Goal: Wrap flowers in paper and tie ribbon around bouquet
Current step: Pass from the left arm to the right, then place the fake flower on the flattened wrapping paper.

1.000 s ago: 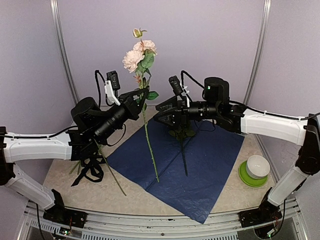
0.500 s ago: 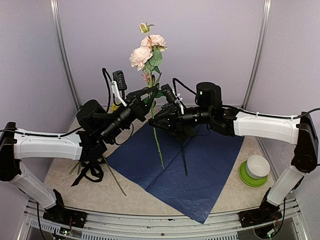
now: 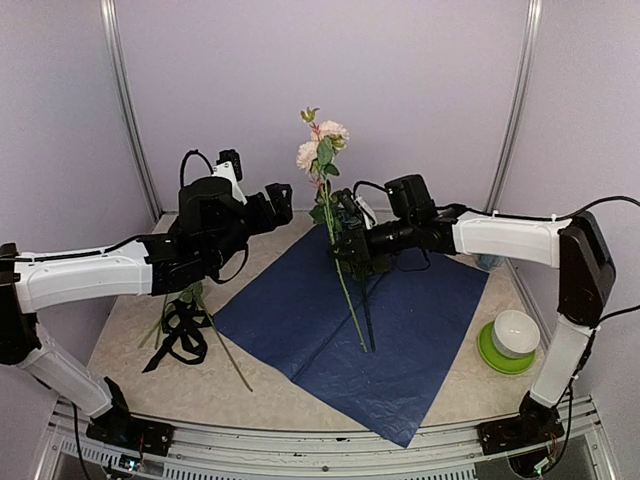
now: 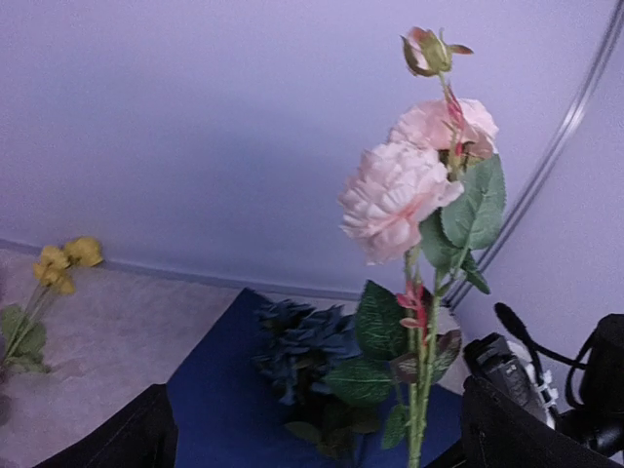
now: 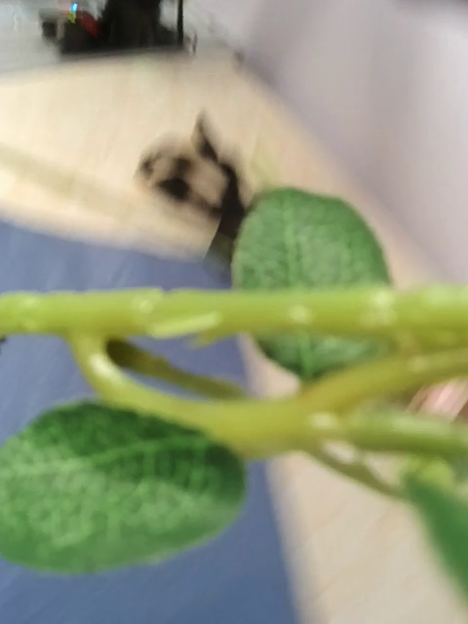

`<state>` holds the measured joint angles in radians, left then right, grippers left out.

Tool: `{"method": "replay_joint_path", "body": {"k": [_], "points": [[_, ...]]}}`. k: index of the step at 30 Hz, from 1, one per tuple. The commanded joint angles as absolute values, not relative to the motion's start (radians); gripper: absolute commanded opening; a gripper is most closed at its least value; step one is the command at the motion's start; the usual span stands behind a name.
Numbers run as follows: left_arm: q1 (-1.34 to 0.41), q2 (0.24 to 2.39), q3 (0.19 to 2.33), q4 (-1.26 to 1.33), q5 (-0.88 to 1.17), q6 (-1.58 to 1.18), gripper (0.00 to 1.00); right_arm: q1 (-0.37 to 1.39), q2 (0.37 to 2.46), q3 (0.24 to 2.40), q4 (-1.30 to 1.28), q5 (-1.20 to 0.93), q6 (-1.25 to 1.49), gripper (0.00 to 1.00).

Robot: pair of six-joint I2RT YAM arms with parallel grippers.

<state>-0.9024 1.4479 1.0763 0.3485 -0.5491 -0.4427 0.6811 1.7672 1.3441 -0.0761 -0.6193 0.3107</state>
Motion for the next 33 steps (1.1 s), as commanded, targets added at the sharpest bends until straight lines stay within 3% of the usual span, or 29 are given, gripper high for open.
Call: {"method": "replay_joint_path", "body": {"k": [1, 11, 13, 17, 22, 28, 33], "points": [[-0.775, 1.41, 1.072, -0.085, -0.692, -0.608, 0.99, 0.663, 1.868, 1.407, -0.274, -0.51, 0.314, 0.0], [-0.525, 1.416, 0.976, -0.254, -0.601, -0.633, 0.99, 0.638, 2.044, 1.513, -0.345, -0.287, 0.323, 0.0], [-0.479, 1.443, 0.965, -0.283, -0.576, -0.635, 0.98, 0.638, 2.054, 1.508, -0.327, -0.25, 0.335, 0.05], [-0.403, 1.49, 0.928, -0.283, -0.493, -0.634, 0.85, 0.638, 2.073, 1.513, -0.32, -0.171, 0.337, 0.12], [-0.305, 1.526, 0.862, -0.204, -0.373, -0.634, 0.81, 0.638, 2.084, 1.514, -0.328, -0.108, 0.333, 0.18], [-0.166, 1.591, 0.874, -0.197, -0.324, -0.603, 0.6, 0.638, 2.043, 1.508, -0.319, -0.12, 0.331, 0.23], [-0.116, 1.712, 0.942, -0.22, -0.301, -0.54, 0.59, 0.64, 1.986, 1.487, -0.305, -0.145, 0.314, 0.25]]}}
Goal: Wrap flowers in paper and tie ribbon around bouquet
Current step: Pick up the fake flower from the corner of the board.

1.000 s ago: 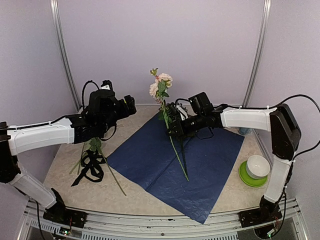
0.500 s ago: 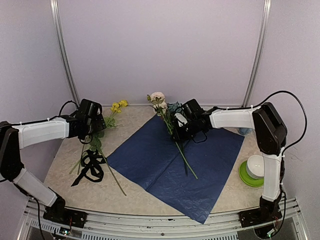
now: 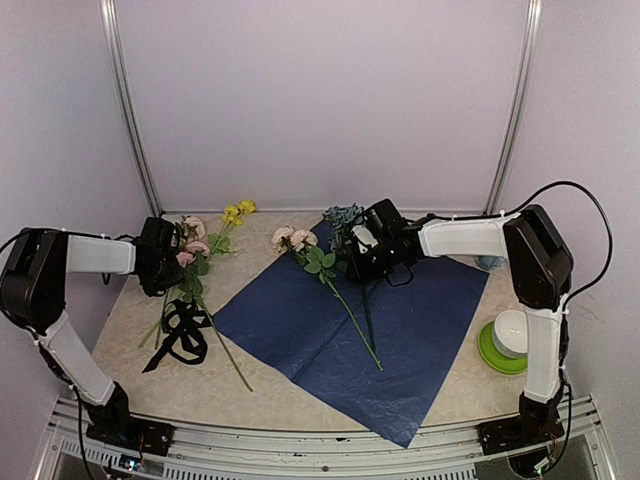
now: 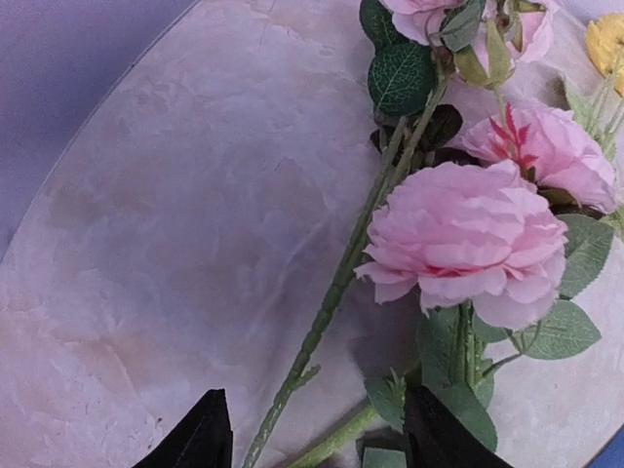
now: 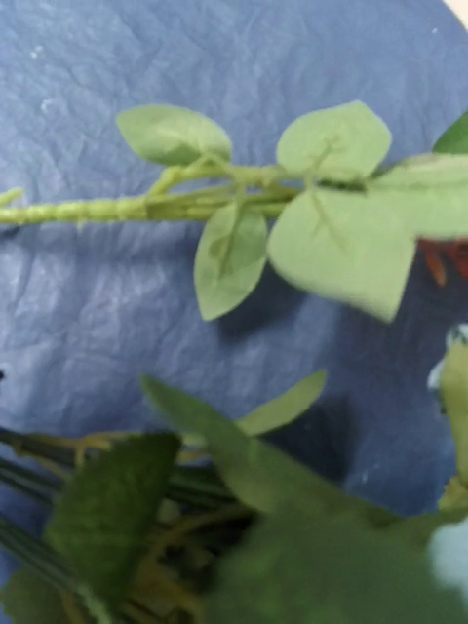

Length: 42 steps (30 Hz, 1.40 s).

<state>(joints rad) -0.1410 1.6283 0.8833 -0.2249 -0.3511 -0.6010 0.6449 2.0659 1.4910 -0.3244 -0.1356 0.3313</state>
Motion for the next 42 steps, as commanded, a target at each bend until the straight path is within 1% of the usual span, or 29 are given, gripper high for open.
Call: {"method": "replay_joint_path", "body": {"k": [1, 3, 5, 9, 10, 11, 13, 14, 15, 19, 24, 27, 29, 34, 36, 39, 40, 42], "points": [[-0.107, 1.742, 0.956, -0.221, -0.277, -0.517, 0.59, 0.641, 1.979, 1.484, -0.304, -0.153, 0.313, 0.25], [-0.088, 1.802, 0.987, -0.24, -0.256, -0.494, 0.61, 0.641, 1.962, 1.476, -0.3, -0.167, 0.304, 0.26], [-0.066, 1.841, 0.998, -0.251, -0.266, -0.495, 0.6, 0.641, 1.948, 1.463, -0.292, -0.19, 0.294, 0.26], [-0.056, 1.88, 1.002, -0.216, -0.274, -0.489, 0.53, 0.641, 1.929, 1.437, -0.272, -0.228, 0.291, 0.27], [-0.055, 1.899, 1.016, -0.228, -0.269, -0.486, 0.48, 0.641, 1.927, 1.435, -0.269, -0.234, 0.29, 0.27], [-0.056, 1.917, 1.032, -0.238, -0.261, -0.481, 0.41, 0.641, 1.926, 1.434, -0.267, -0.237, 0.288, 0.27], [-0.057, 1.936, 1.043, -0.237, -0.236, -0.473, 0.18, 0.641, 1.924, 1.433, -0.271, -0.241, 0.286, 0.27], [-0.056, 1.933, 1.041, -0.234, -0.227, -0.472, 0.08, 0.641, 1.922, 1.433, -0.271, -0.24, 0.283, 0.27], [-0.057, 1.924, 1.038, -0.231, -0.222, -0.472, 0.0, 0.641, 1.92, 1.434, -0.274, -0.238, 0.281, 0.27], [-0.059, 1.816, 1.004, -0.221, -0.242, -0.48, 0.0, 0.641, 1.906, 1.428, -0.282, -0.231, 0.269, 0.27], [-0.091, 1.592, 0.969, -0.279, -0.496, -0.5, 0.0, 0.641, 1.889, 1.428, -0.283, -0.25, 0.263, 0.27], [-0.182, 1.465, 0.982, -0.329, -0.745, -0.471, 0.0, 0.641, 1.874, 1.427, -0.273, -0.267, 0.261, 0.27], [-0.274, 1.4, 1.003, -0.351, -0.877, -0.427, 0.0, 0.641, 1.86, 1.427, -0.266, -0.273, 0.249, 0.27], [-0.505, 1.284, 1.022, -0.31, -1.036, -0.311, 0.0, 0.644, 1.796, 1.416, -0.256, -0.274, 0.166, 0.27], [-0.603, 1.226, 1.006, -0.2, -1.011, -0.22, 0.0, 0.646, 1.748, 1.399, -0.23, -0.291, 0.135, 0.28], [-0.751, 1.131, 0.961, 0.02, -0.883, -0.094, 0.0, 0.658, 1.658, 1.347, -0.122, -0.361, 0.103, 0.31], [-0.779, 1.11, 0.954, 0.082, -0.8, -0.091, 0.0, 0.667, 1.628, 1.325, -0.071, -0.402, 0.092, 0.33], [-0.837, 1.076, 0.91, 0.237, -0.54, -0.066, 0.0, 0.69, 1.567, 1.278, 0.046, -0.502, 0.087, 0.36]]}}
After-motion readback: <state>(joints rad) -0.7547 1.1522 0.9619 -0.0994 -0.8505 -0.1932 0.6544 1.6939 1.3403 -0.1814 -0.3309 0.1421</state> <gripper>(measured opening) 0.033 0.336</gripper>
